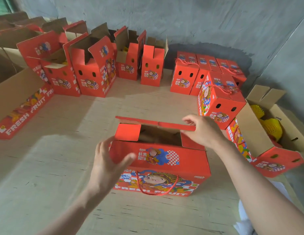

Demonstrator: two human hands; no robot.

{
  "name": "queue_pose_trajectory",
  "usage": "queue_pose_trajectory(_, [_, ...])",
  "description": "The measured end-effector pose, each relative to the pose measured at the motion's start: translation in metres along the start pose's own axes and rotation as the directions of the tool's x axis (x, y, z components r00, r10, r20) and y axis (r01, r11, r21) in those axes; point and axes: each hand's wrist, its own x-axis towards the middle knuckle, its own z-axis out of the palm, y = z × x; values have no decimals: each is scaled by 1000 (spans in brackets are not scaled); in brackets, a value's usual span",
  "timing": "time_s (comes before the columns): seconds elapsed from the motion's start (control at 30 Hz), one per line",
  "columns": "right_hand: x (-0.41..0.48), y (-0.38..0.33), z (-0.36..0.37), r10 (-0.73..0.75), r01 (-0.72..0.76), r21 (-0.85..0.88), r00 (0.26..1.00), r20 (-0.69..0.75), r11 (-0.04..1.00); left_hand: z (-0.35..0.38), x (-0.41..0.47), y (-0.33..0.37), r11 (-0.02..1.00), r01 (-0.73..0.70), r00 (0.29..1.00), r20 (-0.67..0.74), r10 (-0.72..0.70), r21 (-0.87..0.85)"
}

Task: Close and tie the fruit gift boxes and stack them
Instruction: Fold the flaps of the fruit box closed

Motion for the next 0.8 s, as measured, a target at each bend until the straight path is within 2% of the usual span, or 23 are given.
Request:
queue_pose_trajectory(0.03, [4,2,-1,26,-25,15,995,-99,1000,6,-11,-1,990,-96,995,-9,97,106])
queue_pose_trajectory(0.1, [13,3,-4,43,-46,-13,988,-148,999,19,-30,-7,933,-218,974,5,226,285])
queue_pose_trajectory(0.17, [21,2,-6,33,-40,-69,994,-102,997,27,-33,-11,901,-232,971,31,237,367])
queue_pose_trajectory(0.3, [23,6,-12,87,-98,-122,992,-88,988,32,7,-21,863,-275,959,179,218,425])
queue_pose_trajectory(0.37, [15,13,-15,172,-179,-119,983,-67,977,32,41,-28,878,-170,975,208,82,448])
queue_pose_trajectory(0.43, [4,14,-19,241,-240,-109,971,-2,965,39,79,-27,879,15,977,180,-115,476])
queue_pose_trajectory(0.47, [-3,11,-19,276,-273,-85,961,33,958,45,96,-21,894,89,965,185,-187,440])
queue_pose_trajectory(0.53, [-21,-1,-21,330,-333,13,939,100,943,65,121,-3,966,170,938,270,-219,193])
queue_pose_trajectory(0.57, [-31,-8,-20,327,-336,60,937,123,940,74,125,7,981,178,925,326,-194,77])
queue_pose_trajectory(0.63, [-53,-26,-14,259,-276,140,957,133,951,87,124,24,986,162,902,399,-169,51])
queue_pose_trajectory(0.73, [-82,-60,-6,63,-82,182,992,108,980,93,113,40,973,26,871,473,-134,230])
queue_pose_trajectory(0.8, [-90,-68,-10,-2,-44,253,983,182,967,88,102,56,897,-145,799,584,-143,418])
